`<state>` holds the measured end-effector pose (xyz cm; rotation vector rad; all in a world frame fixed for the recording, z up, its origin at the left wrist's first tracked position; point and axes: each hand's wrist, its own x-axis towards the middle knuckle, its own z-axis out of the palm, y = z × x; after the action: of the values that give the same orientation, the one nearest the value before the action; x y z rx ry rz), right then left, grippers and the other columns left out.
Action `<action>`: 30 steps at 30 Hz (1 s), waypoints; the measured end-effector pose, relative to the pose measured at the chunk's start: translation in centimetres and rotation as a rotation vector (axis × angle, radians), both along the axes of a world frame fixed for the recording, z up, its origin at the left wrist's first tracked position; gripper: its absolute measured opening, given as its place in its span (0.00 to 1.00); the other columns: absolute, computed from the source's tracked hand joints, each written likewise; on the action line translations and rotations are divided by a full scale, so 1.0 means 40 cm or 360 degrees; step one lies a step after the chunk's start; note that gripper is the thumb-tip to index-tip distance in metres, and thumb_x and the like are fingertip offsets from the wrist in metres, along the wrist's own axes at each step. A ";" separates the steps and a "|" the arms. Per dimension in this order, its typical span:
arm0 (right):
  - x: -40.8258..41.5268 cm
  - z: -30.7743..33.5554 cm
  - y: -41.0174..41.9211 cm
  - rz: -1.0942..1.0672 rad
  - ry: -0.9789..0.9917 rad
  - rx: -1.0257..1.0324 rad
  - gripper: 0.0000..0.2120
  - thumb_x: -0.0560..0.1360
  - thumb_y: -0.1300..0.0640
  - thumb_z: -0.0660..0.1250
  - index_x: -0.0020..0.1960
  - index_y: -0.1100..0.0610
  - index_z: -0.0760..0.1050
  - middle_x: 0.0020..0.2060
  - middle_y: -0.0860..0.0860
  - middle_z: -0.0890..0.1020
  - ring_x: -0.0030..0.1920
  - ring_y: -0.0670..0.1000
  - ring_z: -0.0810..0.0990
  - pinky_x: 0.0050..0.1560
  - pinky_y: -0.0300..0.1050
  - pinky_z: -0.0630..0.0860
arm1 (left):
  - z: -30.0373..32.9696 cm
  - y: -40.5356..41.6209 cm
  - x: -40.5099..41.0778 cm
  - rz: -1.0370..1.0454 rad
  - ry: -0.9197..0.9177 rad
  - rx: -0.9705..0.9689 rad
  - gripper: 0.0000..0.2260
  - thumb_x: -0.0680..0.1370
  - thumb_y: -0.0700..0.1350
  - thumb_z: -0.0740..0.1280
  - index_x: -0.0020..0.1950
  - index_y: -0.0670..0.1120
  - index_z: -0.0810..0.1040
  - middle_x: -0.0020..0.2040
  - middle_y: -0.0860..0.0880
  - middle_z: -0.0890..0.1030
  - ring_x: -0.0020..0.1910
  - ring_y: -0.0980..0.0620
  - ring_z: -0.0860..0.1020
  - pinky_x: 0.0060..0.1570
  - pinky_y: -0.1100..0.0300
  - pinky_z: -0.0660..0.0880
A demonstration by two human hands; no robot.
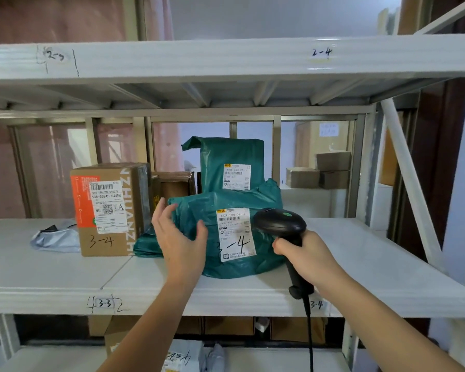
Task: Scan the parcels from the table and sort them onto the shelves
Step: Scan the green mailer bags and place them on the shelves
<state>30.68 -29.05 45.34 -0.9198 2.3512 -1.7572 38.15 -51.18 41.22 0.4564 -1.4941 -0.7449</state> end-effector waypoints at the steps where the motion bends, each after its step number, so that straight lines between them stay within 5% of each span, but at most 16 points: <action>1: 0.004 0.000 0.011 -0.0009 0.0017 0.0007 0.06 0.74 0.59 0.70 0.50 0.53 0.77 0.34 0.49 0.76 0.37 0.48 0.75 0.36 0.42 0.68 | -0.002 0.017 0.004 0.0026 -0.0032 -0.0194 0.24 0.77 0.39 0.75 0.70 0.45 0.71 0.78 0.49 0.65 0.78 0.54 0.63 0.77 0.46 0.64; 5: 0.029 -0.002 0.062 -0.0064 0.0075 0.0048 0.06 0.74 0.57 0.70 0.50 0.53 0.76 0.33 0.49 0.76 0.37 0.49 0.76 0.37 0.42 0.69 | -0.009 0.078 -0.011 -0.0149 -0.0479 -0.0766 0.18 0.77 0.42 0.74 0.67 0.47 0.77 0.77 0.49 0.72 0.77 0.49 0.67 0.76 0.48 0.64; 11: 0.083 -0.008 0.168 -0.0267 0.0164 0.0113 0.03 0.74 0.58 0.69 0.45 0.52 0.76 0.32 0.46 0.75 0.36 0.45 0.76 0.38 0.39 0.70 | 0.002 0.176 -0.061 -0.0583 -0.0992 -0.0961 0.23 0.82 0.55 0.67 0.76 0.52 0.74 0.81 0.53 0.67 0.81 0.51 0.62 0.82 0.51 0.56; 18: 0.158 -0.064 0.341 -0.0571 -0.0016 0.0086 0.03 0.77 0.56 0.70 0.48 0.53 0.82 0.41 0.54 0.86 0.45 0.50 0.85 0.50 0.49 0.82 | -0.047 0.414 -0.105 -0.1157 -0.1095 -0.1097 0.28 0.82 0.60 0.63 0.81 0.58 0.65 0.79 0.58 0.69 0.78 0.55 0.66 0.77 0.49 0.67; 23: 0.216 -0.114 0.484 -0.0677 -0.0129 0.0117 0.04 0.78 0.59 0.68 0.46 0.56 0.82 0.38 0.52 0.87 0.40 0.48 0.87 0.48 0.47 0.85 | -0.096 0.576 -0.112 -0.1349 -0.1246 -0.1132 0.26 0.82 0.62 0.65 0.79 0.63 0.63 0.79 0.60 0.69 0.78 0.53 0.67 0.75 0.44 0.69; 28: 0.263 -0.137 0.664 -0.0815 -0.0161 0.0188 0.09 0.79 0.58 0.67 0.43 0.60 0.81 0.33 0.57 0.85 0.33 0.54 0.85 0.42 0.51 0.83 | -0.120 0.743 -0.136 -0.1525 -0.1254 -0.1081 0.22 0.82 0.61 0.66 0.75 0.64 0.69 0.73 0.62 0.75 0.68 0.60 0.74 0.70 0.58 0.70; 30: 0.281 -0.143 0.742 -0.0856 -0.0139 0.0273 0.12 0.78 0.56 0.67 0.37 0.59 0.79 0.29 0.58 0.83 0.28 0.53 0.81 0.38 0.50 0.81 | -0.141 0.812 -0.156 -0.1574 -0.1298 -0.1096 0.24 0.81 0.64 0.64 0.77 0.64 0.68 0.75 0.61 0.73 0.72 0.57 0.73 0.73 0.51 0.71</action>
<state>41.92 0.64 39.61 -0.1859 2.8107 -1.6517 31.90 -18.68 35.58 -0.6565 -2.6551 -0.7341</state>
